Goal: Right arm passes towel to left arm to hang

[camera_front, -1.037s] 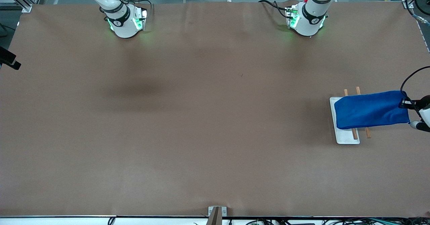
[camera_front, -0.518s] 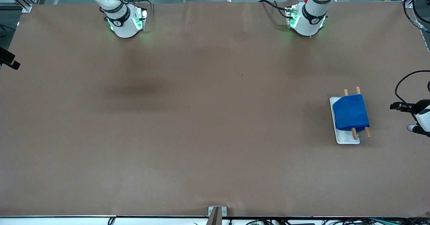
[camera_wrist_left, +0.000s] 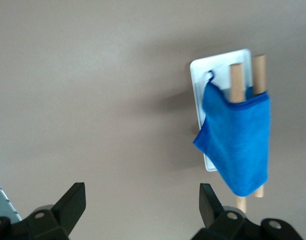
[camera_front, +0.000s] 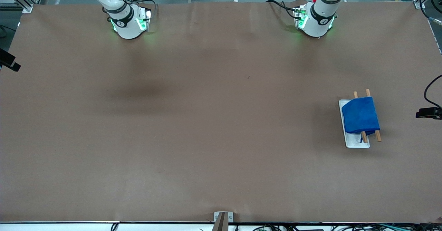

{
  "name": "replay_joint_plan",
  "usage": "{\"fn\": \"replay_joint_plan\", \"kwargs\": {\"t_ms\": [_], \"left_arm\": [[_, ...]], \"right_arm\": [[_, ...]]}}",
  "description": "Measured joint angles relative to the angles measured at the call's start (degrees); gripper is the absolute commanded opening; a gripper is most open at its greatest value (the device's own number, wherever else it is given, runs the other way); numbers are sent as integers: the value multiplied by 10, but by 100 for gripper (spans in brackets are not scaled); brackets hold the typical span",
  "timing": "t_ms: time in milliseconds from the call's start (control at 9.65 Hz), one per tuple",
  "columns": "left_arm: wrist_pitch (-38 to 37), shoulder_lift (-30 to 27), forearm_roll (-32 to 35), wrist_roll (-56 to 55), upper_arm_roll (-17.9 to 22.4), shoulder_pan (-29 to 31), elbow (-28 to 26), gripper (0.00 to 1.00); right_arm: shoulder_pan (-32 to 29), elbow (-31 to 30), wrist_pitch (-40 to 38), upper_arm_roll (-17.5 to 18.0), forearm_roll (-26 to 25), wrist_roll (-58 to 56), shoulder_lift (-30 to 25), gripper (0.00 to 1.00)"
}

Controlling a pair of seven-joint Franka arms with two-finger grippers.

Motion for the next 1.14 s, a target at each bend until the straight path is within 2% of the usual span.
{"fn": "replay_joint_plan", "kwargs": {"t_ms": [207,518,829,1140], "left_arm": [[-1,-42,0,-69,-42,-1,6,100],[-50,-104,-23,-236,-129,-6,6,100],[-100,-142,-91,-299,-155,-6,6,100],[-119,-176,-108,-312,-179,-9,5,100]], "right_arm": [[0,0,0,0,0,0,0,100],[0,0,0,0,0,0,0,100],[0,0,0,0,0,0,0,100],[0,0,0,0,0,0,0,100]]}}
